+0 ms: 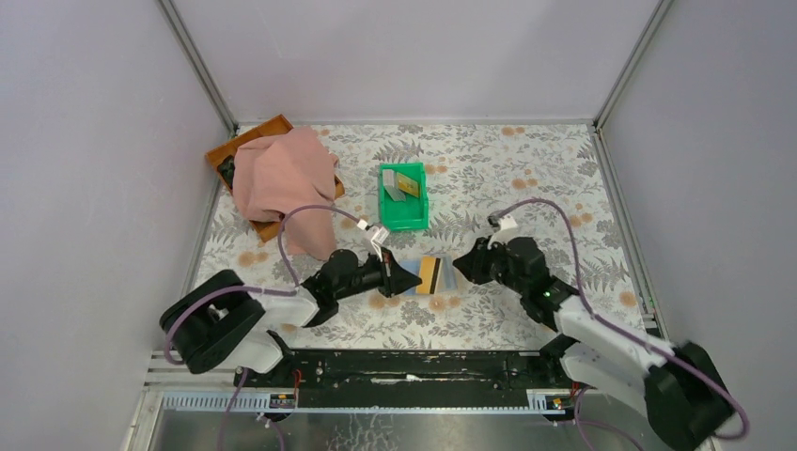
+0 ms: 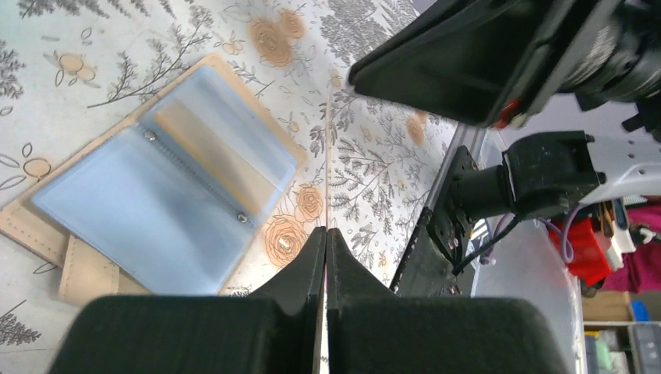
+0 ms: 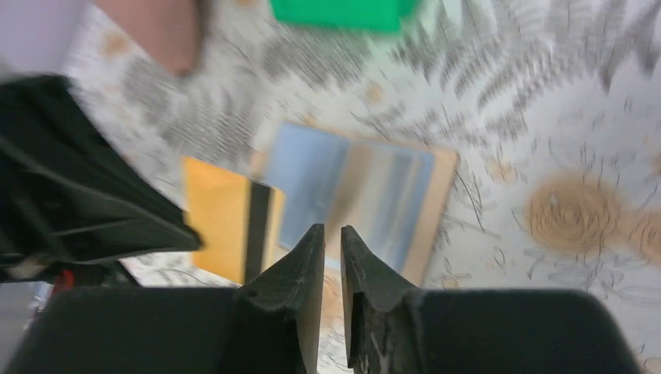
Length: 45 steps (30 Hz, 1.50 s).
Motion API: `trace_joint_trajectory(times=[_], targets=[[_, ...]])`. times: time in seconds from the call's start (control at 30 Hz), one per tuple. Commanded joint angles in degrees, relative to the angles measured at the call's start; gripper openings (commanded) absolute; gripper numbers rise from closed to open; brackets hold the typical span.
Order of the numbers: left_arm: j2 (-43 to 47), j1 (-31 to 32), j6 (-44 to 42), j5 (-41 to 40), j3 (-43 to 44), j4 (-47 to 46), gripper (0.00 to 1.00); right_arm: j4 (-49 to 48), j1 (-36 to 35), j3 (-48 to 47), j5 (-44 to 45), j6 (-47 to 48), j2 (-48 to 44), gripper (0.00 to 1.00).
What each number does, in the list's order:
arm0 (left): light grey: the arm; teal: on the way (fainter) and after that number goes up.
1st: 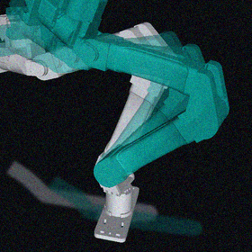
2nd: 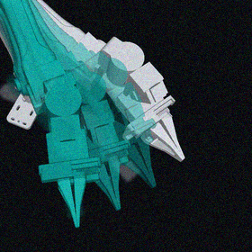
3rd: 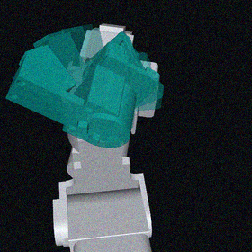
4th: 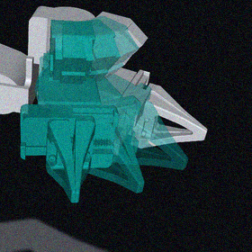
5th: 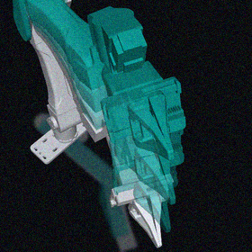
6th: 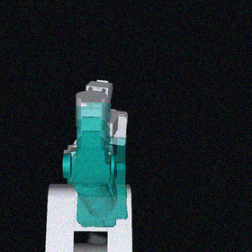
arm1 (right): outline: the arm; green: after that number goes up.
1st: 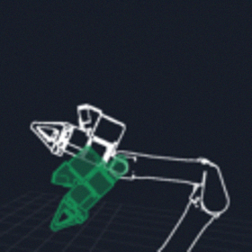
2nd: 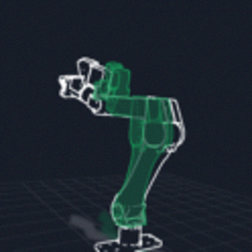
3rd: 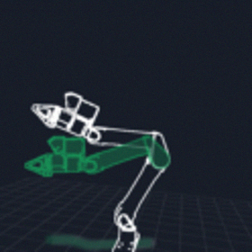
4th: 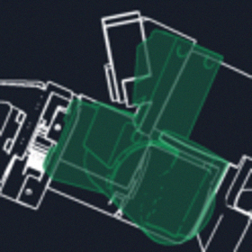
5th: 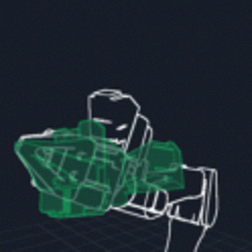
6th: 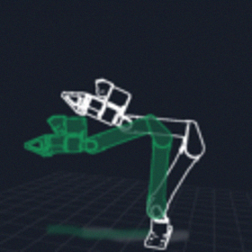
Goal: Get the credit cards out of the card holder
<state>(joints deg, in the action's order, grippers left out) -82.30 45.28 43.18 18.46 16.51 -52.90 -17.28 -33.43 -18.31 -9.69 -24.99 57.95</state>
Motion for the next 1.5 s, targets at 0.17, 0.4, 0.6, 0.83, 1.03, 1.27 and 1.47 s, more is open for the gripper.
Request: trace_joint_trajectory(times=[0.17,0.4,0.6,0.83,1.03,1.27,1.47], targets=[[6.1,-0.7,-12.3,16.3,4.0,10.0,0.00,10.1,-0.3,-8.5,-7.1,2.7,-16.4,0.55],[4.3,-0.6,-12.0,31.4,5.5,4.9,0.00,13.9,-0.2,-12.1,-17.9,6.9,-16.5,0.64],[4.3,-0.7,-14.8,33.6,7.6,7.7,0.00,13.6,-0.2,-12.1,-25.4,5.7,-15.4,0.57],[3.4,-1.4,-15.7,35.0,10.0,8.6,0.00,12.7,-0.3,-11.3,-27.9,4.9,-14.4,0.53],[4.4,-3.2,-17.1,35.1,11.6,11.9,0.00,11.9,-0.3,-11.5,-29.4,4.8,-13.4,0.49],[5.9,-5.6,-17.1,36.4,12.1,12.4,0.00,11.3,-0.4,-11.0,-29.4,4.7,-12.8,0.28],[6.6,-6.7,-16.8,36.6,11.9,11.8,0.00,10.9,-0.4,-10.9,-29.8,4.5,-12.2,0.05]])
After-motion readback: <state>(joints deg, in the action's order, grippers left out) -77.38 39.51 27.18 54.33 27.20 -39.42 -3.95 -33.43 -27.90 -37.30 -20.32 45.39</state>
